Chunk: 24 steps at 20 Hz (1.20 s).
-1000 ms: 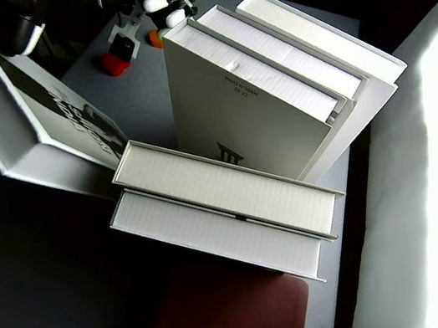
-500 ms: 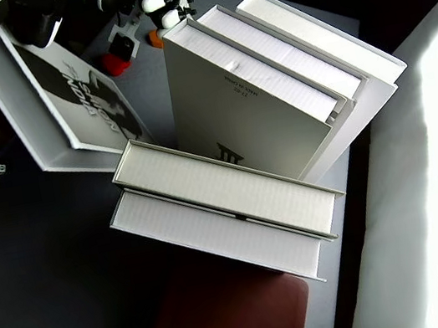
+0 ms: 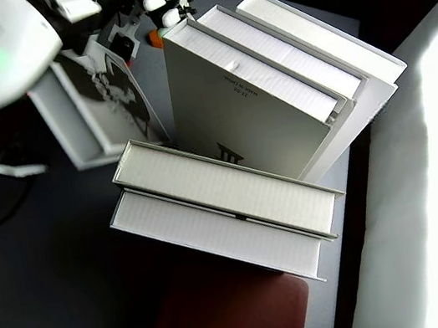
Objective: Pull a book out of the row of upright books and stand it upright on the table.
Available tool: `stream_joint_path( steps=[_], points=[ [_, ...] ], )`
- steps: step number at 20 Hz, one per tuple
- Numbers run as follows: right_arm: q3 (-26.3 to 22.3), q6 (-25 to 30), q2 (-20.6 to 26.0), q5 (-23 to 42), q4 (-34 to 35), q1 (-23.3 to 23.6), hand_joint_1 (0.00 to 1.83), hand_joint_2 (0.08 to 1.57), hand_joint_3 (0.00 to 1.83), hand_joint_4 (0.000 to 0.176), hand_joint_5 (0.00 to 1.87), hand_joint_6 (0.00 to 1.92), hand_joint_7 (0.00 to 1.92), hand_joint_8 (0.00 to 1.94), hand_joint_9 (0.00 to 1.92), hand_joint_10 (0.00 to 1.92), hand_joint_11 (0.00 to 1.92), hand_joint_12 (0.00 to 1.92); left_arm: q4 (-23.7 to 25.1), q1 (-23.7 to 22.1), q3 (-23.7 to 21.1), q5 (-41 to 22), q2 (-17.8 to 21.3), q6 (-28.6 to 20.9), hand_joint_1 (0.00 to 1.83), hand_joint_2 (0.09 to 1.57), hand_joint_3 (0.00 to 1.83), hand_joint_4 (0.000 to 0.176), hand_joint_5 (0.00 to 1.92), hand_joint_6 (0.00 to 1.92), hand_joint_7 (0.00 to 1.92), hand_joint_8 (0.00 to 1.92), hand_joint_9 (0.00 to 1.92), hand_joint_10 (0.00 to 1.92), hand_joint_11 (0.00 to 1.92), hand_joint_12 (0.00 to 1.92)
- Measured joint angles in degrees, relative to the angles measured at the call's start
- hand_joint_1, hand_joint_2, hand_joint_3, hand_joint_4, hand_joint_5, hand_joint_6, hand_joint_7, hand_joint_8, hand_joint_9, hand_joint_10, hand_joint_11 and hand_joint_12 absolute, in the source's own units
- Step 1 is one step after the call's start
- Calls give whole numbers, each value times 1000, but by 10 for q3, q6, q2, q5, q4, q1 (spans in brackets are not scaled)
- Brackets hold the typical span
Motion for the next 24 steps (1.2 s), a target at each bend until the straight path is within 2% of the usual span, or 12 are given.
stream_joint_path(
  steps=[2,5,6,8,10,16,17,18,20,22,23,24],
  points=[
    [7,3,-8,9,18,-10,1188,1077,0,0,1076,811,1194,1932,1352,1921,1431,1921,2,-1,0,0,0,0,1175,914,3,0,739,237,511,244,334,1320,212,1877],
    [12,5,-21,29,44,-34,1198,1061,0,0,1096,777,1056,1857,1268,1921,1356,1921,3,-1,0,0,-1,0,1171,884,0,0,795,142,668,91,397,1248,264,1877],
    [12,5,-21,33,48,-38,1250,1150,1,0,980,745,887,1447,819,1665,758,1921,1,0,0,0,-1,0,1136,918,10,0,768,121,644,66,384,1235,268,1809],
    [12,10,-21,34,55,-43,1255,1147,0,0,975,753,907,1390,825,1558,722,1860,0,0,0,0,-2,0,1116,928,13,0,758,116,638,60,388,1235,281,1794],
    [13,11,-21,35,54,-44,1221,1169,3,0,860,1136,886,1325,946,1791,914,1919,0,0,0,0,-2,0,1103,926,5,0,766,117,645,60,387,1254,298,1807],
    [14,2,-24,17,35,-45,1069,1387,12,0,412,1723,591,1638,430,1528,353,1820,-1,0,0,0,-4,0,1113,896,0,0,804,116,699,80,423,1217,305,1796],
    [13,1,-24,-1,28,-51,862,1055,0,63,55,195,71,191,50,264,19,1271,-3,2,0,-1,-4,0,1112,915,2,0,773,95,671,63,385,1214,259,1813],
    [13,-1,-22,-11,16,-52,740,933,0,97,10,38,13,37,9,52,3,1027,-6,7,-1,-3,-4,0,1108,923,4,0,761,88,657,55,363,1222,235,1842],
    [12,-4,-19,-23,30,-57,462,979,4,60,0,1,0,1,0,1,0,72,-6,8,-4,-4,-5,0,1144,922,0,0,770,76,655,46,362,1185,208,1854],
    [6,-4,-9,-24,33,-57,438,952,26,41,0,0,0,0,0,0,8,320,-7,8,-4,-6,-5,0,1169,919,0,0,787,63,676,44,372,1152,199,1867],
    [2,-4,-7,-21,33,-57,430,953,1,131,0,0,0,0,0,0,1,637,-10,9,-4,-7,-5,0,1166,916,0,0,803,55,683,39,389,1132,215,1849],
    [-3,-4,-4,-21,35,-57,376,965,2,157,0,0,0,0,0,0,0,706,-9,9,-4,-7,-5,0,1165,912,0,0,811,48,684,33,392,1125,223,1834]
  ],
)
